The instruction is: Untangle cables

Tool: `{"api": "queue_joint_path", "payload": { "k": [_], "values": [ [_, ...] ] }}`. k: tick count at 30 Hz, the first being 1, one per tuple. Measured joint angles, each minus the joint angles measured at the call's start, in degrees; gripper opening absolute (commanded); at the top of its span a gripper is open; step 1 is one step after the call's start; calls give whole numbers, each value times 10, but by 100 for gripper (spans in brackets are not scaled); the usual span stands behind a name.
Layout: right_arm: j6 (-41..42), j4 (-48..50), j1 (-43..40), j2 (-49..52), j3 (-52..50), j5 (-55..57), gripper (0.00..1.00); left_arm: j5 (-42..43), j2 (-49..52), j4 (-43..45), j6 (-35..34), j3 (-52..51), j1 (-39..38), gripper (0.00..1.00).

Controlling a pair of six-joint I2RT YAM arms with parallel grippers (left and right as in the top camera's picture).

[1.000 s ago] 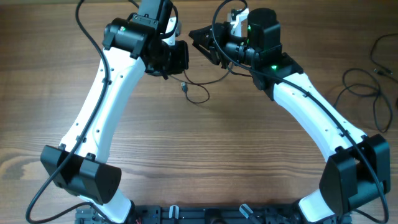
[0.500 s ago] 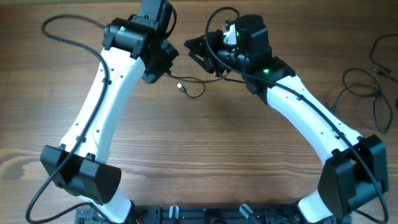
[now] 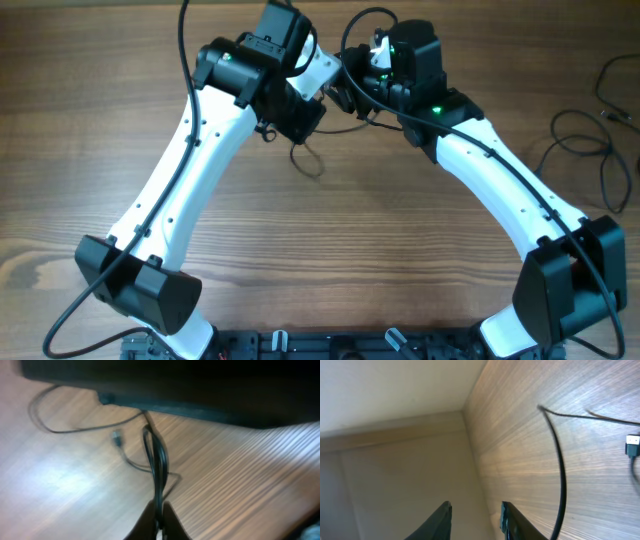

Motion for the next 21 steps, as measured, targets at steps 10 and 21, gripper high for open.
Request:
{"api": "queue_joint_path", "payload": {
  "k": [10,21],
  "values": [
    [22,-86,10,0,0,17,32,16,0,55,258,0,53,4],
    [76,-17,23,0,0,46,28,25,0,115,149,0,115,4]
  ]
}}
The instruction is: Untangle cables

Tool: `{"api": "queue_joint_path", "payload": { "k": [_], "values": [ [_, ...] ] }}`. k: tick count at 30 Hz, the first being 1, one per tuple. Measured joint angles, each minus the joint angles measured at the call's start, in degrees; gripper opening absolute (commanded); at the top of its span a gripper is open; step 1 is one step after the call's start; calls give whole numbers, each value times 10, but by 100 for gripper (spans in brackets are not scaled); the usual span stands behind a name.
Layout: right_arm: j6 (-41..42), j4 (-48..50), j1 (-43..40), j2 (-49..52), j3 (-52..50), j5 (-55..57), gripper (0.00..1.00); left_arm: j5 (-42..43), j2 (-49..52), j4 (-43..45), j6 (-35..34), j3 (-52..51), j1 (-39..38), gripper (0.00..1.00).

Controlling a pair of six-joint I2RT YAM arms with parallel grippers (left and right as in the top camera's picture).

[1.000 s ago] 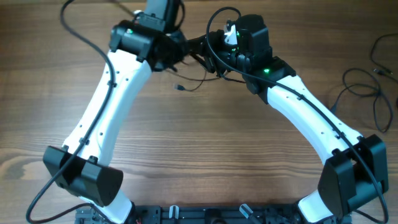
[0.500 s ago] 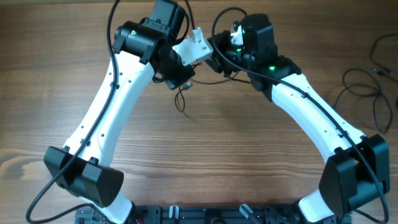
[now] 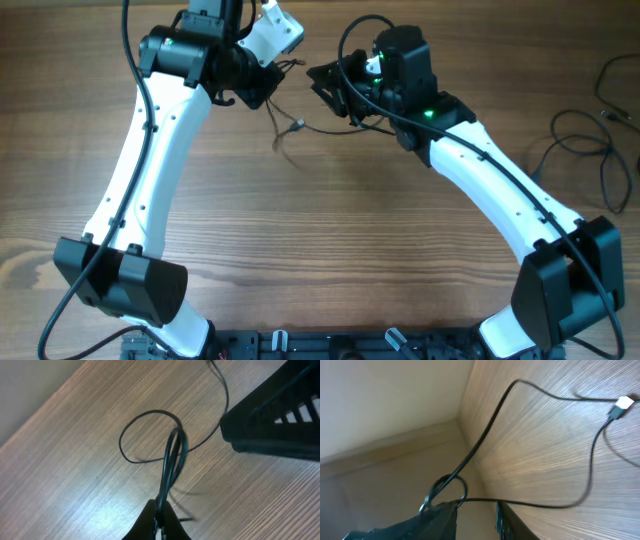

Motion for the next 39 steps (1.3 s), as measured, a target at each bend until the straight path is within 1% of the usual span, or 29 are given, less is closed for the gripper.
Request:
{"api": "queue_joint_path", "payload": {
  "k": [7,12,14,24,30,39],
  "values": [
    [7,11,4,0,0,0,28,12,0,-14,-6,0,0,4],
    [8,80,16,0,0,10,28,17,0,-21,-6,0,0,4],
    [6,89,21,0,0,22,28,17,0,-21,-6,0,0,4],
    [-22,83,68,0,0,89,28,19,0,-23,-12,0,0,4],
    [-27,44,68,0,0,110,28,20,0,-23,-12,0,0,4],
    [-49,42,68,0,0,132,28,31,0,-23,-16,0,0,4]
  ]
}}
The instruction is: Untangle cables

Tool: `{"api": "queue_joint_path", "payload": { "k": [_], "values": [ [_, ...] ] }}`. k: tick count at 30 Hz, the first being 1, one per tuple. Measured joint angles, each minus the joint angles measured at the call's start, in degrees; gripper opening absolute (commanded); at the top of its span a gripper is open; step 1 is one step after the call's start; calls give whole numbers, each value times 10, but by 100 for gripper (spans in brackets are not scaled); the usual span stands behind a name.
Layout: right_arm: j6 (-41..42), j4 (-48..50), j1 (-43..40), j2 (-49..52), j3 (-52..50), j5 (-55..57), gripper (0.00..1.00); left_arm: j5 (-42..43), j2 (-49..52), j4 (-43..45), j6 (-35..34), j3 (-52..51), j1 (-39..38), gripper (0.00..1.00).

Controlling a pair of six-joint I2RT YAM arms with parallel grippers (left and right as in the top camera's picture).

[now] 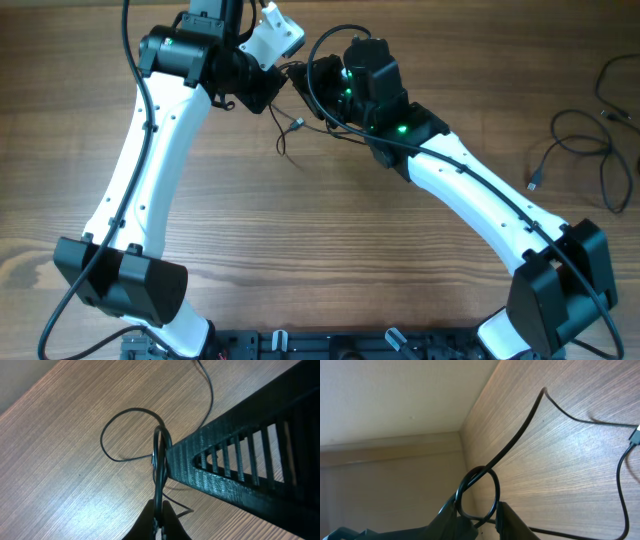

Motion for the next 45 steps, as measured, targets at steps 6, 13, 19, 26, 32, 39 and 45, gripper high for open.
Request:
{"api": "queue_joint_path", "payload": {
  "k": [6,13,19,26,32,39,45],
  "values": [
    [-8,3,0,0,0,11,26,3,0,0,0,0,0,4],
    [-10,43,4,19,0,13,22,3,0,-7,0,0,0,4],
    [-10,51,14,25,0,13,22,3,0,-9,0,0,0,4],
    [-22,51,17,25,0,13,4,3,0,-11,0,0,0,4],
    [-25,36,17,25,0,13,4,3,0,-11,0,0,0,4],
    [-58,-49,-68,-13,0,-14,4,0,0,-10,-15,0,0,4],
    [-102,-92,-150,-88,0,-21,4,-6,0,-17,-25,0,6,4]
  ]
}}
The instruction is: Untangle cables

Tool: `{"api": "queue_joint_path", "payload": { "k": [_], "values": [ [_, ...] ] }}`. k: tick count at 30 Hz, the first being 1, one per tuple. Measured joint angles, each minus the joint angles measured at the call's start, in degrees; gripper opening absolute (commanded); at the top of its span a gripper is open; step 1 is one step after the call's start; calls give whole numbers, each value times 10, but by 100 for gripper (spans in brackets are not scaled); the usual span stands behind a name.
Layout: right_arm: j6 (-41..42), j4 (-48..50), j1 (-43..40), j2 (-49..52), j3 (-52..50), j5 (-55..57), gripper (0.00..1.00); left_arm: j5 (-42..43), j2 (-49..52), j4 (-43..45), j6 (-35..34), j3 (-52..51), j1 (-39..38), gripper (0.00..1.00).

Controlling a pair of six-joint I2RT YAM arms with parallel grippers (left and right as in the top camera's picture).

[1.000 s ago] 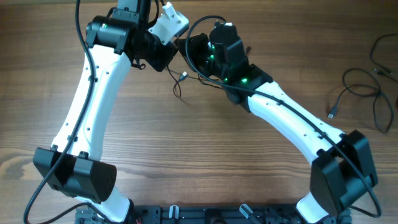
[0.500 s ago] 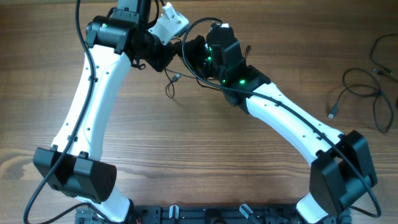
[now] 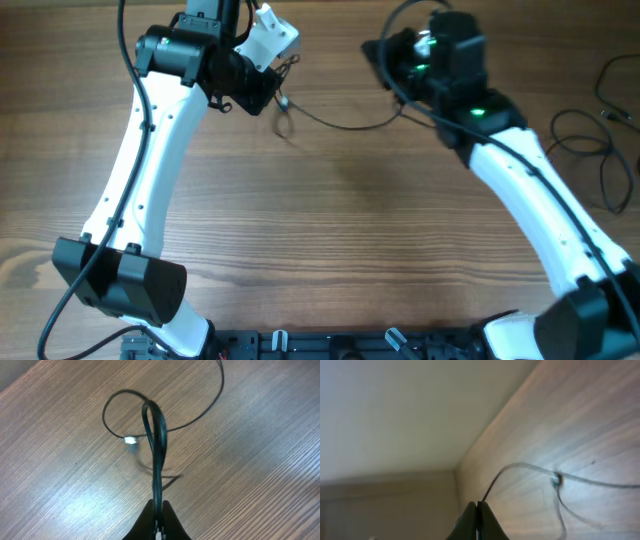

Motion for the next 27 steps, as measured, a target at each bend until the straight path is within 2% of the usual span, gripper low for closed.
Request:
{"api": "queue_joint_path", "payload": {
  "k": [4,5,6,7,14,15,17,18,19,23,27],
  "values": [
    [-35,-37,-56,-49,0,-21,5,-1,0,0,-4,0,0,4],
    [-40,-43,-64,-57,0,-26,32,-1,0,0,-5,0,0,4],
    [-44,-47,-66,-64,0,-30,51,-1,0,0,-7,0,0,4],
    [-47,-51,-66,-67,0,-32,61,-1,0,0,-9,0,0,4],
    [-56,-41,49,-13,0,-39,57,0,0,3,-22,0,0,4],
    [-56,-28,63,2,0,-39,50,0,0,2,-23,0,0,4],
    [-53,0,84,28,0,-37,19,0,0,3,-26,0,0,4],
    [-54,14,94,42,0,-33,17,0,0,2,-26,0,0,4],
    [-52,31,103,56,0,-29,18,0,0,3,-28,0,0,4],
    [-50,103,121,93,0,-14,29,2,0,3,-31,0,0,4],
    [-43,152,128,113,0,-9,29,5,0,1,-34,0,0,4]
  ]
}}
